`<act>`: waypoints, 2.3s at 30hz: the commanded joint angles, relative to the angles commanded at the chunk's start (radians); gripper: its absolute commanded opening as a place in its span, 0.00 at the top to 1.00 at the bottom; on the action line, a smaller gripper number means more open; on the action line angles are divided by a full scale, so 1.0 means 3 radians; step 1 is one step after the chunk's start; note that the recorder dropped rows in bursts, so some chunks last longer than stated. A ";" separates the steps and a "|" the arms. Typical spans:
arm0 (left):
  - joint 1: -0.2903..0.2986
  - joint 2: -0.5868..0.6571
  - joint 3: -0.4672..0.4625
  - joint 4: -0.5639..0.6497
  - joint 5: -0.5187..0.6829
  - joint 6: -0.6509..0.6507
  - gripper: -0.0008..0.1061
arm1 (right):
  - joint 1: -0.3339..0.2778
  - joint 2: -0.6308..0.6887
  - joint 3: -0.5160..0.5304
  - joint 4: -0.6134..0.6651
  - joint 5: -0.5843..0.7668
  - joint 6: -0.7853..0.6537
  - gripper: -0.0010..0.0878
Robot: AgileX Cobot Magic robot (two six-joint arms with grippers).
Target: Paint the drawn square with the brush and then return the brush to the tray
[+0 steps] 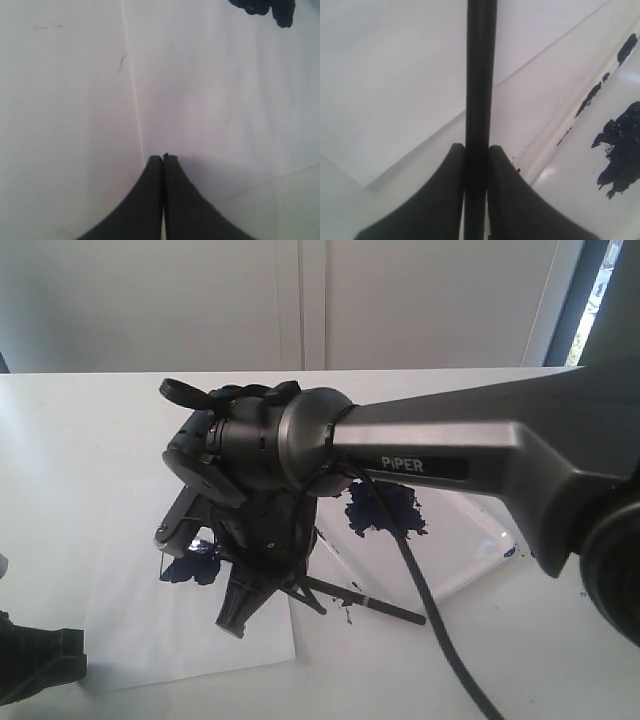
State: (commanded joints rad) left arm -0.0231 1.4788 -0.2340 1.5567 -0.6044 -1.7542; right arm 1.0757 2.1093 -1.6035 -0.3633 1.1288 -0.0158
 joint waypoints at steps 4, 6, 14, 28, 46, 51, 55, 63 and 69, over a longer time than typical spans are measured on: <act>0.0000 0.0000 0.0000 0.0000 0.0000 0.0000 0.99 | -0.0015 0.0000 0.0000 -0.0189 0.0154 0.0102 0.99; 0.0000 0.0000 0.0000 0.0000 0.0000 0.0000 0.99 | -0.0042 0.0000 0.0000 -0.0206 0.0191 0.0102 0.99; 0.0000 0.0000 0.0000 0.0000 0.0000 0.0000 0.99 | -0.0094 -0.0008 0.0000 -0.0141 0.0205 0.0098 0.99; 0.0000 0.0000 0.0000 -0.0006 0.0001 -0.0006 0.99 | -0.0094 -0.0110 0.0000 0.0311 0.0308 -0.0287 0.99; 0.0000 0.0000 0.0000 0.0006 0.0001 -0.0006 0.99 | -0.0097 -0.0110 0.0000 0.0025 0.0308 -0.0247 0.99; 0.0000 0.0000 0.0000 0.0006 0.0001 -0.0006 0.99 | -0.0097 -0.0123 0.0000 0.0279 0.0308 -0.0352 0.99; 0.0000 0.0000 0.0000 0.0006 0.0001 -0.0006 0.99 | -0.0097 -0.0123 0.0000 0.0162 0.0308 -0.0311 0.99; 0.0000 0.0000 0.0000 0.0019 -0.0013 -0.0006 0.99 | -0.0097 -0.0123 0.0000 -0.0140 0.0308 -0.0163 0.99; 0.0000 0.0000 0.0000 0.0019 -0.0013 -0.0013 0.99 | -0.0097 -0.0123 0.0000 0.0065 0.0308 -0.0201 0.99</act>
State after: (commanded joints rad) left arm -0.0231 1.4788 -0.2340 1.5623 -0.6082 -1.7580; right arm 1.0466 2.0724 -1.6035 -0.3440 1.2211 -0.0760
